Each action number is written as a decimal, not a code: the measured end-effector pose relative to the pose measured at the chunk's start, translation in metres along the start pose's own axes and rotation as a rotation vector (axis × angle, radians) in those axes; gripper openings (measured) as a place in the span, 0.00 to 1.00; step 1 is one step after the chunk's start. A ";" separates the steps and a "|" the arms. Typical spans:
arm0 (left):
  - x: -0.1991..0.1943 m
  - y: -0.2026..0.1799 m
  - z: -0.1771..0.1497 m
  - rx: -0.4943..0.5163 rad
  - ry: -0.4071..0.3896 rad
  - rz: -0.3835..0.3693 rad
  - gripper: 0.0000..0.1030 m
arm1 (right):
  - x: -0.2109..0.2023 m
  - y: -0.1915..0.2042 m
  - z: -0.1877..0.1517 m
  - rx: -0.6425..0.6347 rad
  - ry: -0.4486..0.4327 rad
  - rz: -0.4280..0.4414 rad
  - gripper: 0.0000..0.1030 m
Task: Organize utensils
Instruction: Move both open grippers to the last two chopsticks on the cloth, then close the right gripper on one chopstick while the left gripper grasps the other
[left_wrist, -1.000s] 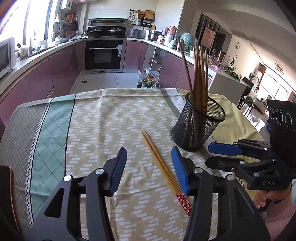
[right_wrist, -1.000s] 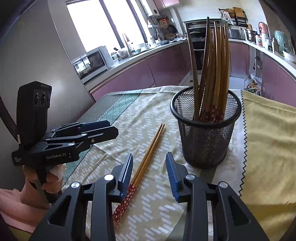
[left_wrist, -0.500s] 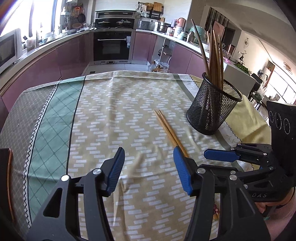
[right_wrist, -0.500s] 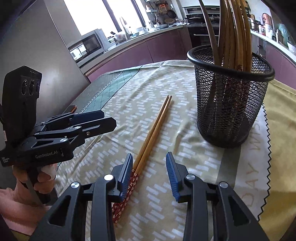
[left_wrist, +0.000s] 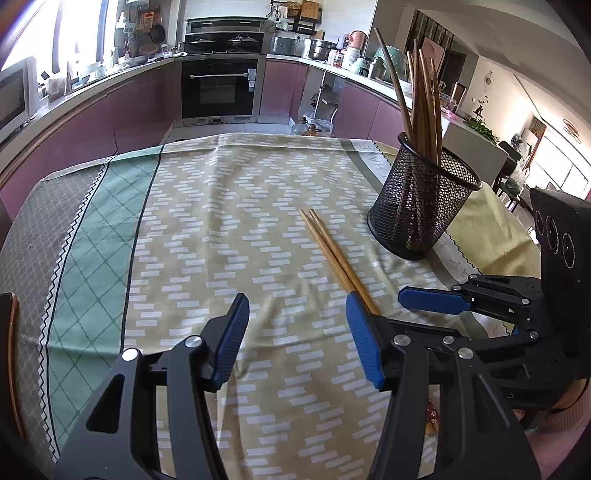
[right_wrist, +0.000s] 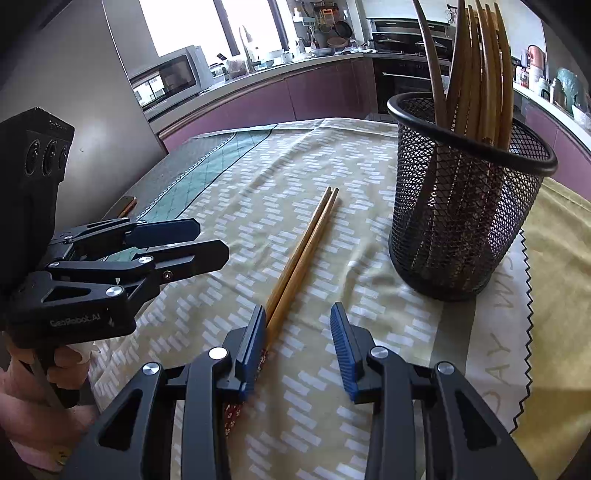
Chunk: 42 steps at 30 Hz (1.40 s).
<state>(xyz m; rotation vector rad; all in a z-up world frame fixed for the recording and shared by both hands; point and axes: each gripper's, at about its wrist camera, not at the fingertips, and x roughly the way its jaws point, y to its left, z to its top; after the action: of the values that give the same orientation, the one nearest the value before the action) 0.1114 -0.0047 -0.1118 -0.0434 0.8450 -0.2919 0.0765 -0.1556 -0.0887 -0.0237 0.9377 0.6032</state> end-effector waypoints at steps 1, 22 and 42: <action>0.000 0.000 0.000 0.000 0.001 -0.001 0.53 | 0.000 0.000 0.000 -0.002 0.001 -0.005 0.33; 0.007 -0.006 0.000 0.021 0.015 -0.001 0.53 | 0.012 0.000 0.019 -0.018 0.034 -0.048 0.31; 0.024 -0.026 0.002 0.077 0.056 -0.042 0.49 | 0.008 -0.025 0.017 0.094 0.004 -0.021 0.06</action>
<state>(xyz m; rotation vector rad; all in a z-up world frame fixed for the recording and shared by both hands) 0.1219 -0.0361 -0.1239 0.0188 0.8887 -0.3662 0.1053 -0.1679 -0.0904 0.0496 0.9683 0.5392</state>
